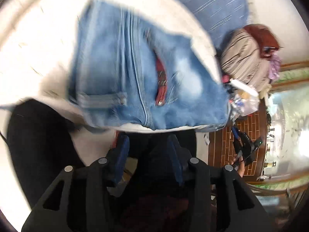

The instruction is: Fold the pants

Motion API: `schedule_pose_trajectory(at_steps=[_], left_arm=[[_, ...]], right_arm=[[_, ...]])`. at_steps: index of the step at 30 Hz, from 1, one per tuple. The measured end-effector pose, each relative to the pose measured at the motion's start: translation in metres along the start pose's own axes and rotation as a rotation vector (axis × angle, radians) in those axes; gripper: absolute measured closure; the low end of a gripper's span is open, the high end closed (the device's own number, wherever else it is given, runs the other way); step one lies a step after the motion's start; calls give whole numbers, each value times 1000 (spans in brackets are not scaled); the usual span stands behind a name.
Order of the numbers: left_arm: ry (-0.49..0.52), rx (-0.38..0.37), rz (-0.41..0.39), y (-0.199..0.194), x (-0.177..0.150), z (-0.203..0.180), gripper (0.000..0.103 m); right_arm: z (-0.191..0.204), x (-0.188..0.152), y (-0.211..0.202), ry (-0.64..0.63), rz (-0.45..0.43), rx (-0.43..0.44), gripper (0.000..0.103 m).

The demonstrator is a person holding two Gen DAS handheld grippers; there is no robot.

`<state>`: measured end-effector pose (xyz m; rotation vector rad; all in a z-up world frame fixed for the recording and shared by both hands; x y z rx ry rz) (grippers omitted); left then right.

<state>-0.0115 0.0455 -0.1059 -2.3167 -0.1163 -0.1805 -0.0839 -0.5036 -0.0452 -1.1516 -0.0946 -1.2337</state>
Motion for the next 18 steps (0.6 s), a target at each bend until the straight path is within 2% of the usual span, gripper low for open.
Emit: schedule_pose_trajectory(at_steps=[2, 3, 4, 6, 8, 11, 12, 13, 15, 16, 17, 18], left_arm=[[-1, 24, -104, -32, 25, 10, 50], [-11, 43, -155, -44, 43, 19, 38], [-39, 79, -207, -52, 64, 30, 32], [-92, 96, -230, -47, 91, 38, 32], [-165, 75, -206, -34, 114, 54, 32], [-248, 44, -150, -11, 129, 68, 32], [-262, 33, -135, -2, 129, 65, 32], [-266, 23, -125, 5, 130, 62, 32], [-262, 19, -113, 21, 133, 52, 32], [-267, 14, -104, 26, 134, 51, 34], [-266, -1, -92, 29, 135, 51, 35], [-261, -11, -79, 32, 136, 49, 58]], right_arm=[[44, -3, 13, -76, 46, 85, 61], [84, -11, 29, -136, 102, 166, 60], [111, -20, 41, -174, 146, 217, 60], [182, -49, 80, -277, 279, 321, 60], [241, -76, 114, -384, 372, 374, 60], [302, -104, 157, -516, 442, 369, 60], [319, -111, 171, -554, 456, 370, 58], [328, -119, 180, -588, 477, 368, 52], [340, -130, 207, -677, 473, 288, 49], [342, -138, 215, -716, 490, 265, 44], [342, -146, 223, -761, 507, 239, 48], [343, -154, 228, -825, 525, 222, 82]])
Point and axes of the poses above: each gripper's, at about its wrist camera, not at the fingertips, and y roughly the way its jaws point, z to its left, x to its top, the point moved 10 cm from there along y, roughly the way its jaws point, and after that the axes turned 1 degree about -x, right-handed, at the moved point
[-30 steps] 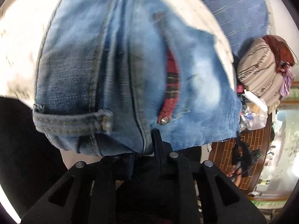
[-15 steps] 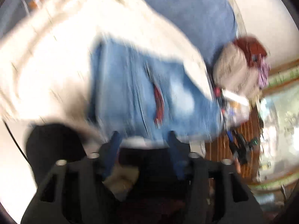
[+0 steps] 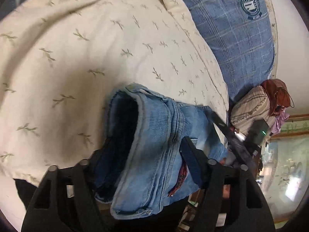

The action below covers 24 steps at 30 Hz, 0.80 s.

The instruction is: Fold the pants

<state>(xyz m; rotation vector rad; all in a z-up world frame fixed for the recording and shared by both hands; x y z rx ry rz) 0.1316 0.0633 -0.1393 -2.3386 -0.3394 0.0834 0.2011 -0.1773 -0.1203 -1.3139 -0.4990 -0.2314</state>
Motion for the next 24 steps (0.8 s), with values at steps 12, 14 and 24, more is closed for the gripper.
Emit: schedule_pose_trajectory(at_steps=[12, 14, 24], left_arm=[[76, 93, -17, 17, 30, 7, 87], [91, 89, -36, 0, 27, 6, 84], [50, -113, -56, -73, -79, 19, 31]], right_arm=[[-18, 9, 5, 54, -76, -47, 97], [-19, 7, -9, 96, -93, -32, 89], [62, -121, -103, 287, -25, 471, 39]])
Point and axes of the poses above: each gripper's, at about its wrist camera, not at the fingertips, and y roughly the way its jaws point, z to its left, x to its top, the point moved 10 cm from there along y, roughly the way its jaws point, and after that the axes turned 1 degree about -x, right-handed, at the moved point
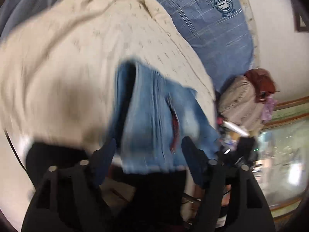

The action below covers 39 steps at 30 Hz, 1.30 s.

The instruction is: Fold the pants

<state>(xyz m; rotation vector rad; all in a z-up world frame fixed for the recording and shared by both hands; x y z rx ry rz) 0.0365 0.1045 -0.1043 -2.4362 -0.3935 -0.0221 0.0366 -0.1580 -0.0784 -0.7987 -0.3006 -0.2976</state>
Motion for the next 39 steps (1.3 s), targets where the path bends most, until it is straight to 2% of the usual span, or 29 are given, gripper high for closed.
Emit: schedule_pose_trajectory(at_steps=[2, 5, 8, 12, 13, 14, 15, 16, 18, 20, 23, 25, 27, 29, 30, 32, 33, 35, 38, 39], left_arm=[[-46, -54, 35, 7, -20, -1, 29], [-101, -86, 90, 29, -35, 3, 28], [-177, -94, 133, 48, -39, 6, 28], [-185, 4, 147, 66, -38, 11, 28], [-186, 14, 147, 69, -36, 11, 33], [-187, 27, 146, 71, -31, 11, 43], [-183, 20, 143, 70, -25, 7, 72], [-169, 18, 135, 66, -18, 2, 77], [-120, 2, 85, 52, -3, -14, 79], [-50, 1, 42, 40, 3, -29, 79], [17, 91, 15, 41, -2, -18, 79], [-1, 170, 48, 56, -14, 11, 79], [-52, 207, 101, 72, -21, 36, 79], [-127, 196, 140, 83, -27, 53, 70], [-135, 183, 137, 82, -28, 53, 69], [-112, 188, 134, 76, -26, 48, 66], [-84, 204, 122, 71, -26, 46, 60], [-11, 208, 107, 57, -26, 38, 57], [71, 124, 103, 31, -34, 19, 57], [100, 116, 85, 23, -32, 12, 53]], right_arm=[[1, -41, 9, 84, 61, 85, 39], [-9, -70, 30, 190, 110, 136, 39], [-26, -67, 43, 311, 76, 163, 39], [-41, -57, 49, 459, -10, 257, 39], [-43, -55, 52, 481, -25, 272, 39], [-43, -52, 51, 488, -37, 286, 43], [-42, -49, 47, 480, -52, 289, 66], [-39, -42, 39, 448, -77, 288, 91], [-23, -30, 20, 367, -127, 308, 91], [-13, -27, 14, 297, -135, 291, 91], [-19, -47, 29, 304, -71, 255, 91], [-39, -66, 52, 332, -2, 189, 91], [-57, -77, 68, 366, 36, 163, 90], [-61, -78, 69, 378, 39, 156, 88], [-57, -77, 66, 363, 38, 161, 85], [-56, -78, 54, 343, 37, 152, 72], [-61, -77, 40, 342, 16, 143, 64], [-76, -79, 7, 336, -51, 107, 64], [-126, -72, -73, 382, -235, 8, 63], [-145, -69, -95, 413, -297, -24, 63]])
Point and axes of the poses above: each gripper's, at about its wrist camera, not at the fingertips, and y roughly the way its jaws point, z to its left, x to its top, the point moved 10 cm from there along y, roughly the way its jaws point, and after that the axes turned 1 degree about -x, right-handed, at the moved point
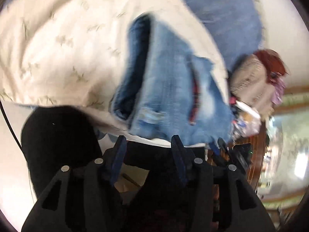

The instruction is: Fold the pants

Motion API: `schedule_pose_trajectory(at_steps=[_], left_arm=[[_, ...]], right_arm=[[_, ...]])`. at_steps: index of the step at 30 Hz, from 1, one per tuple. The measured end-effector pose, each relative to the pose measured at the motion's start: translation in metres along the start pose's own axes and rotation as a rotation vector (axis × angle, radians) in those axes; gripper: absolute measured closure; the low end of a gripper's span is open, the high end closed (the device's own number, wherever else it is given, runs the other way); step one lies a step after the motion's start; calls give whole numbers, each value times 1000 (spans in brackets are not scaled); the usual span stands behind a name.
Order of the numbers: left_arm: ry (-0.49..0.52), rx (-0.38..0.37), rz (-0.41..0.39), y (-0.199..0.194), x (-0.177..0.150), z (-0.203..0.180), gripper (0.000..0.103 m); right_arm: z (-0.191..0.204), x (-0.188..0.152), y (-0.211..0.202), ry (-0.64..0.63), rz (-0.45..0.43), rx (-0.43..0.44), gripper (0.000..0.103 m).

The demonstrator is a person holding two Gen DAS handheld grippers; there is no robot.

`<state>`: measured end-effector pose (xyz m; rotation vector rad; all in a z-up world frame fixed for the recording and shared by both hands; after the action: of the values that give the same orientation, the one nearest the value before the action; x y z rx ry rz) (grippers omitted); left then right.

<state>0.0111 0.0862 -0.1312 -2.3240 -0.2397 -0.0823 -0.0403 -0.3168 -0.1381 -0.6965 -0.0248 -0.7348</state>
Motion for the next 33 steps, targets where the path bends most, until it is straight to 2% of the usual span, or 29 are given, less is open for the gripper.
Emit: schedule_pose_trajectory(at_steps=[2, 3, 4, 6, 7, 8, 10, 11, 12, 13, 14, 16, 19, 20, 21, 23, 25, 26, 29, 31, 33], left_arm=[[55, 21, -73, -15, 9, -14, 41], [71, 40, -108, -19, 15, -19, 30], [76, 65, -140, -19, 23, -22, 24], [54, 66, -125, -6, 31, -26, 24], [42, 62, -106, 4, 34, -26, 24], [30, 77, -81, 16, 38, -24, 24], [26, 166, -54, 41, 45, -18, 25], [32, 212, -44, 50, 46, -14, 28], [36, 263, -31, 57, 49, -8, 37], [41, 297, -19, 65, 51, -7, 42], [36, 313, -7, 71, 52, -5, 42], [21, 319, -8, 72, 55, -2, 42], [11, 321, 0, 74, 57, -6, 42], [7, 326, 2, 70, 55, -6, 44], [5, 328, 4, 61, 55, -2, 47], [29, 300, -2, 44, 50, -9, 48], [94, 262, -36, 19, 50, -28, 48], [123, 256, -54, 11, 52, -37, 47], [251, 238, -100, 1, 68, -90, 35], [327, 228, -95, 15, 81, -124, 26], [426, 221, -40, 48, 87, -168, 26]], right_arm=[[-49, 34, -52, 105, -176, -72, 55], [-69, 45, -70, 154, -238, -100, 52], [-92, 57, -91, 213, -315, -122, 52], [-128, 79, -119, 301, -420, -150, 50], [-138, 85, -124, 323, -439, -165, 50], [-146, 91, -125, 338, -450, -183, 49], [-157, 104, -122, 353, -460, -226, 49], [-154, 112, -121, 337, -463, -200, 52], [-141, 119, -120, 295, -483, -184, 74], [-123, 123, -123, 246, -510, -180, 93], [-108, 128, -129, 188, -541, -163, 92], [-102, 130, -129, 159, -544, -166, 92], [-133, 124, -109, 219, -453, -239, 87], [-142, 120, -106, 261, -435, -214, 85], [-146, 119, -109, 283, -443, -174, 82], [-149, 118, -123, 322, -483, -85, 74], [-155, 114, -135, 357, -513, -29, 51], [-159, 114, -137, 372, -518, -7, 50], [-166, 114, -134, 399, -517, 69, 50], [-166, 118, -132, 384, -531, 100, 50], [-163, 126, -126, 357, -532, 78, 49]])
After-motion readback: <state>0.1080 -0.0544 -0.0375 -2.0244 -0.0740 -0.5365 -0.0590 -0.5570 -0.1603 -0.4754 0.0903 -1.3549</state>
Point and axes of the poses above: each gripper's, at about its wrist camera, not at the fingertips, and y roughly the way its jaws point, z to its left, x to its top, the point moved 10 cm from there along y, roughly the way its jaws point, and after that the axes turned 1 degree about -x, right-handed, at the moved point
